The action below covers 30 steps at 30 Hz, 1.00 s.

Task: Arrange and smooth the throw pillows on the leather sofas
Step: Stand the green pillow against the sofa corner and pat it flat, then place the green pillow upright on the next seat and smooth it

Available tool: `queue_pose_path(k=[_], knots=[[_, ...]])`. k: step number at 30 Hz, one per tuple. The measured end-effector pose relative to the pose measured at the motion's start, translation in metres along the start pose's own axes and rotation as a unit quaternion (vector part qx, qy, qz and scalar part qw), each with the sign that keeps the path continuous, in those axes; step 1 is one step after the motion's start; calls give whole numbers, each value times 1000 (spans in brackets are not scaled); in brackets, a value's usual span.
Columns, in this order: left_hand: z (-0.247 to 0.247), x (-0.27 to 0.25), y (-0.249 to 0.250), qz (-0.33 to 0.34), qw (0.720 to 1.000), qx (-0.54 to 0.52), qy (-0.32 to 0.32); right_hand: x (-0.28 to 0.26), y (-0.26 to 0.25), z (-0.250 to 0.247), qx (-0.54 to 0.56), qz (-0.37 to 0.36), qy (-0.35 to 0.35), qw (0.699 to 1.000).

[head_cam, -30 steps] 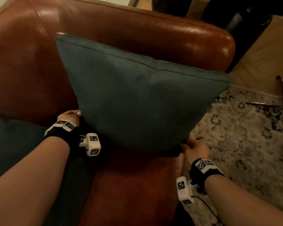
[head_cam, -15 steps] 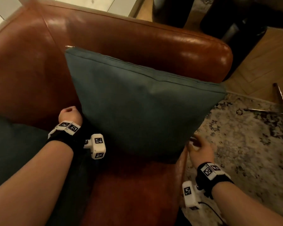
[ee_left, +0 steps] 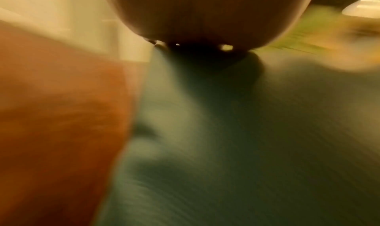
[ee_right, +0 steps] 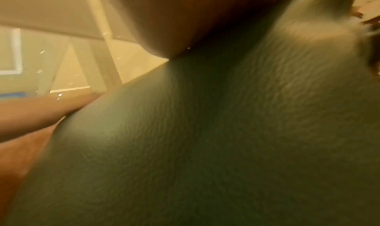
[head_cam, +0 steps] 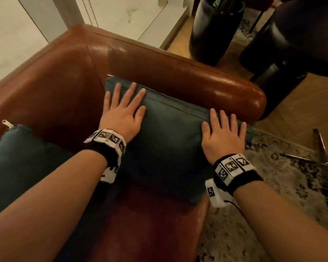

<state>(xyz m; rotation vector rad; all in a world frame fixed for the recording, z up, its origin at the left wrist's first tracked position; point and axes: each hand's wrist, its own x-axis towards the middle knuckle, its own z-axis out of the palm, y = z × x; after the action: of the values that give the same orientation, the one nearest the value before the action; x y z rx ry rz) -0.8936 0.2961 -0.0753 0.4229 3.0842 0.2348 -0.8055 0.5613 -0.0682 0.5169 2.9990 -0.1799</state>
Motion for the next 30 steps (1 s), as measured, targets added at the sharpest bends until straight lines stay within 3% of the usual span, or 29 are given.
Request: queue_pose_path(k=[2, 4, 5, 7, 10, 12, 15, 18, 20, 22, 25, 26, 27, 30], knots=[[-13, -3, -26, -102, 991, -86, -17, -10, 2, -10, 31, -17, 27, 999], [-29, -21, -37, -137, 978, -156, 13, -30, -25, -19, 135, -125, 89, 979], [-37, -37, -38, -146, 969, -193, 45, -42, -45, -22, 202, -174, 86, 960], [-51, -79, -41, -158, 947, -259, 104, -64, -90, -19, 309, -252, 24, 917], [-60, -162, -58, -240, 904, -317, 156, -81, -161, 5, 395, -293, -111, 864], [-59, -221, -80, -313, 900, -246, 178, -87, -204, 28, 409, -284, -203, 844], [-57, -308, -113, -413, 894, -88, 153, -94, -262, 53, 382, -302, -310, 817], [-51, -389, -136, -527, 830, -41, 178, -99, -299, 67, 386, -320, -351, 791], [-44, -435, -140, -578, 779, -72, 230, -100, -306, 75, 393, -310, -334, 799], [-24, -468, -139, -615, 710, -188, 288, -106, -303, 79, 394, -303, -299, 814], [-2, -482, -130, -554, 569, -484, 368, -129, -297, 74, 375, -316, -232, 840], [0, -485, -128, -537, 549, -519, 375, -138, -297, 69, 376, -320, -214, 843], [-1, -489, -129, -535, 546, -518, 384, -146, -297, 64, 379, -327, -196, 843], [-5, -510, -136, -561, 558, -461, 402, -168, -301, 49, 387, -344, -171, 838]])
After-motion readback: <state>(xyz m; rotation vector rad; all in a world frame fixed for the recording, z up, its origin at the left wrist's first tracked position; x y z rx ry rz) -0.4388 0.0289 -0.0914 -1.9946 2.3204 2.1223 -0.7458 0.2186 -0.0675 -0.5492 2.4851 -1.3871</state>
